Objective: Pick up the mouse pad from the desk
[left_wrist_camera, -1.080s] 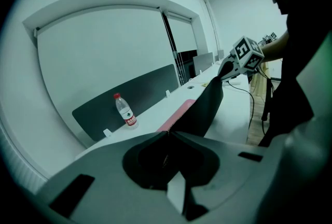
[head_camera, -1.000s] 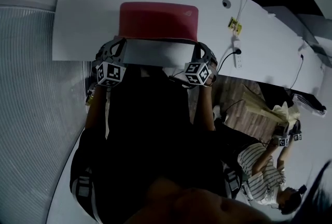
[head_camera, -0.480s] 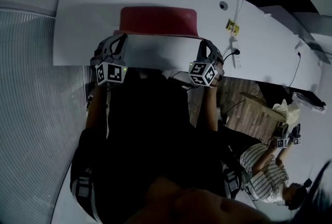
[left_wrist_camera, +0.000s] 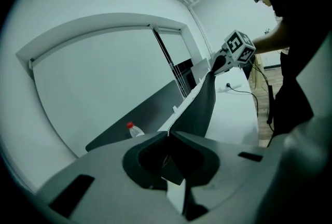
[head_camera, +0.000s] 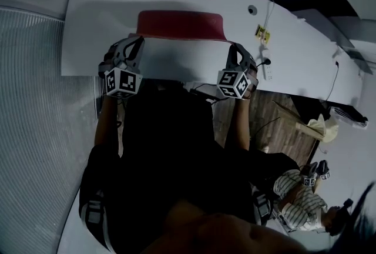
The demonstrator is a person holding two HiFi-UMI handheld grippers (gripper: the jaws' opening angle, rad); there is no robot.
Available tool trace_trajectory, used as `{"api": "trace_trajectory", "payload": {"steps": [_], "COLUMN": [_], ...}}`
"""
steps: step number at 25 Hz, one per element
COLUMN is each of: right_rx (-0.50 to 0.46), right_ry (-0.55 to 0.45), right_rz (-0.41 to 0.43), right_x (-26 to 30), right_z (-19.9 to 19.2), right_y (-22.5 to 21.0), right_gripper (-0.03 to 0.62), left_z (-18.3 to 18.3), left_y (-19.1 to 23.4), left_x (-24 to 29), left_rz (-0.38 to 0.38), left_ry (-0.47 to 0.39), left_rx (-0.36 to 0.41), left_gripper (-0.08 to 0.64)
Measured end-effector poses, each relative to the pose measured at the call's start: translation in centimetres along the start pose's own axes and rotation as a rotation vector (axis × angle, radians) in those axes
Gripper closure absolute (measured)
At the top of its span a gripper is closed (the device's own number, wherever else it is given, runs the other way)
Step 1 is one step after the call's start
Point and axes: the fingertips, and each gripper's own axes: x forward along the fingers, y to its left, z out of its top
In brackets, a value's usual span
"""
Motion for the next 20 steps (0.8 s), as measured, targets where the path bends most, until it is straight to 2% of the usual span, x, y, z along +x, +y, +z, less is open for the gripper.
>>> {"api": "trace_trajectory", "payload": {"steps": [4,8,13,20], "right_rx": [-0.009,-0.012,-0.028,-0.045], "right_ry": [-0.005,-0.021,-0.05,-0.057], "right_rz": [0.016,0.038,0.036,0.05], "right_x": [-0.4,-1.1,-1.7,-1.7], "right_z": [0.7,1.7,3.5,4.7], "right_y": [-1.1,-2.2,-3.8,-4.8], "right_gripper": [0.58,0.58,0.58,0.58], "left_z": [1.3,2.4,3.3,3.8], "left_y": [0.9,1.9,3.4,4.4], "left_x": [-0.3,-0.7,-1.2,-1.3], "left_rz": [-0.02,-0.024,-0.021,-0.049], "left_ry": [-0.023,-0.016,-0.028,-0.019], "left_rx": [0.0,0.04,0.011,0.027], "left_gripper": [0.548,0.548,0.548,0.548]}}
